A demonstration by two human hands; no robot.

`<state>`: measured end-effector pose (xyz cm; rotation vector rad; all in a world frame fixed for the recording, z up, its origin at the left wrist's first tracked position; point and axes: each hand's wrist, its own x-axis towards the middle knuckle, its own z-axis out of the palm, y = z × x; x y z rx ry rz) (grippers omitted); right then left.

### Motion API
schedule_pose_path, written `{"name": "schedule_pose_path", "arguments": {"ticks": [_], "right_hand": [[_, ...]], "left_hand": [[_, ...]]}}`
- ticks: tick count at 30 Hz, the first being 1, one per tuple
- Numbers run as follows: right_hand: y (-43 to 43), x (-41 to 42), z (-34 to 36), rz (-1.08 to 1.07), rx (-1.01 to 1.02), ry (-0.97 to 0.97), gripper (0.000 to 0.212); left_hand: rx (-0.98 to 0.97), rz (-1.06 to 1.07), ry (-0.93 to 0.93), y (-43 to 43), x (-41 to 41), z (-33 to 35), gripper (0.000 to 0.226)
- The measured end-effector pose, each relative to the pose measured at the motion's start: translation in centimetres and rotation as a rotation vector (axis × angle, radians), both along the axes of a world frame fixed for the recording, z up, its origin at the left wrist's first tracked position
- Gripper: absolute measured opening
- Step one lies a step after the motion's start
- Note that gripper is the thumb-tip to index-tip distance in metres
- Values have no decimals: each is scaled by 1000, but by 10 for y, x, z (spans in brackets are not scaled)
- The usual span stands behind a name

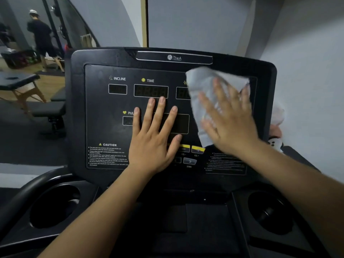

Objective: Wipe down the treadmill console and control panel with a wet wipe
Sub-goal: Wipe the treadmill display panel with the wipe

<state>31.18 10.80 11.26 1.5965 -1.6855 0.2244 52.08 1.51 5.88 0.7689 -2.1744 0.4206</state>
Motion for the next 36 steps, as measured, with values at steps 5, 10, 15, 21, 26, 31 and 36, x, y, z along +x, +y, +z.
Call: {"name": "schedule_pose_path", "arguments": {"ticks": [5,10,15,21,26,31,36], "right_hand": [[42,9,-61,441,333,274,52],[-16,-23,26,284,113,254,56],[-29,6,25,94,9,57,61],[15,27,-51,591,445,427,52],[-46,5,39,279,142,237,60],[-44,35,13,241,50,124,62],[-1,59,-59,588,418,381,51]], "left_hand": [[-22,-120,163,-12,29,13,52],[-46,51,98,-42,50,18,55],[-44,45,90,-45,52,14,56],[-50,35,103,-47,52,12,55],[-49,31,103,-47,53,13,56],[-46,18,108,-46,53,13,55],[-3,-74,163,-47,56,13,52]]}}
